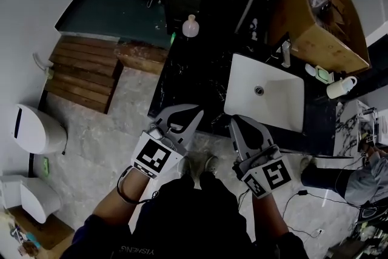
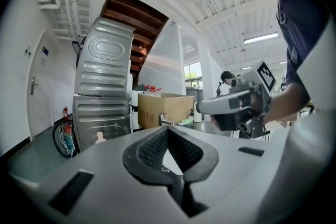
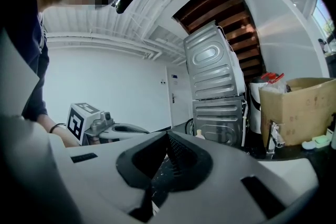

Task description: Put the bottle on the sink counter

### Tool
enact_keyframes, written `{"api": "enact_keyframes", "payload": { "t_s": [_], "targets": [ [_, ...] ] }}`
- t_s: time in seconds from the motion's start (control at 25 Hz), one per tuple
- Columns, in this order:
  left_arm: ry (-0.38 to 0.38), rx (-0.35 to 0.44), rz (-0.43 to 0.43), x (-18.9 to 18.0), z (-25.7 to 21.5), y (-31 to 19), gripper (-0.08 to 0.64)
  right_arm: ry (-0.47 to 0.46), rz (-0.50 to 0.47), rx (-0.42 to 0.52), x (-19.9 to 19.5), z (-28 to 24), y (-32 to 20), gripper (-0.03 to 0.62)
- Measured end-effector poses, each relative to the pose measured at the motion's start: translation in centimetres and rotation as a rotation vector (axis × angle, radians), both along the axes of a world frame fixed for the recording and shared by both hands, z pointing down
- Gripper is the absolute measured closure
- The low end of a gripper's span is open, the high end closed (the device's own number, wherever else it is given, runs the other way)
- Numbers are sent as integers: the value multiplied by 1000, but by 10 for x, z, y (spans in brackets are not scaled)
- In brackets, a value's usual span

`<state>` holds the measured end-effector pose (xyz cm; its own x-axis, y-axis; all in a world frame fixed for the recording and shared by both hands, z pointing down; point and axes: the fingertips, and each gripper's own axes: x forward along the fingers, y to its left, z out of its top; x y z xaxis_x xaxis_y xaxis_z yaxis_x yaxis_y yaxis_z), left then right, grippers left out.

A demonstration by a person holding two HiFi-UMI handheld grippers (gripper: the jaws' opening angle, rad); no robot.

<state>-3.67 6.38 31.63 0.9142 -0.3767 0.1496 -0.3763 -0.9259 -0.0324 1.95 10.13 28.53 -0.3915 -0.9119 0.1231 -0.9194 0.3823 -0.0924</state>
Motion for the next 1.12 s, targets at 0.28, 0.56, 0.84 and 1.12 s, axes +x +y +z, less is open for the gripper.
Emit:
{"api": "enact_keyframes", "payload": {
  "t_s": [0.28,0.56,0.84,1.12],
  "targets": [
    [-3,-13,14,8,5,18,554,-14,20,0,7,3,17,568],
    [0,-17,16,26,2,34,554,-25,6,-3,14,3,34,568],
    [-2,-11,-4,42,-3,45,554,-31,-33,-16,25,5,44,568],
    [-9,0,-35,53,-9,50,554,-26,-80,-2,34,-1,49,568]
  ]
}}
